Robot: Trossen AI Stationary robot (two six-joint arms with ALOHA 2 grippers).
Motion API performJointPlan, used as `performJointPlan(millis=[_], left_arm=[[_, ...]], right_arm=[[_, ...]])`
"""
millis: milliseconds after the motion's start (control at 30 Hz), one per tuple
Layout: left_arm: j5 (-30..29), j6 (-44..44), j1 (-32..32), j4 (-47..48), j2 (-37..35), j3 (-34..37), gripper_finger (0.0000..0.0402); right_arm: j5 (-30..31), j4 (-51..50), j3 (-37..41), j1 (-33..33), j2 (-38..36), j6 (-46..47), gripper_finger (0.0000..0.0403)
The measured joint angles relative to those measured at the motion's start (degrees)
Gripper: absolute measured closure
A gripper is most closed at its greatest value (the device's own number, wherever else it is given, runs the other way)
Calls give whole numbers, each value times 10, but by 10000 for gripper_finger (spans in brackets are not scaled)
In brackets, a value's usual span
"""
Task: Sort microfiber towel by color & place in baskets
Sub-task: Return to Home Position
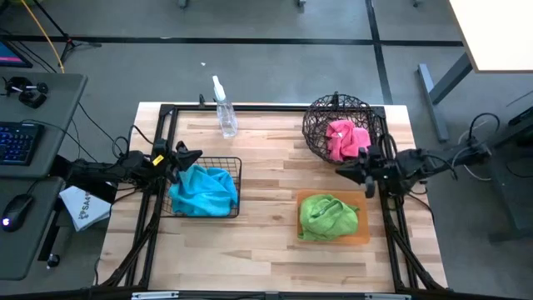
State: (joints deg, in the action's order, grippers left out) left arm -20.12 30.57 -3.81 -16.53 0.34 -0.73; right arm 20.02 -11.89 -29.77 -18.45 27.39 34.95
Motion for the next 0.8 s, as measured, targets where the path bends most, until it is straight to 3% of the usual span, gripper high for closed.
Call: performJointPlan(millis=[200,367,633,800], left_arm=[[0,-28,0,1,0,0,401],[0,-32,0,3,0,0,401],[0,-33,0,3,0,0,401],[0,-33,0,3,0,0,401]], right_arm=[[-36,75,100,69,-80,-53,403],[-84,129,174,87,-144,-62,403],[-90,234,282,96,-221,-116,403],[-87,213,292,131,-253,-151,403]])
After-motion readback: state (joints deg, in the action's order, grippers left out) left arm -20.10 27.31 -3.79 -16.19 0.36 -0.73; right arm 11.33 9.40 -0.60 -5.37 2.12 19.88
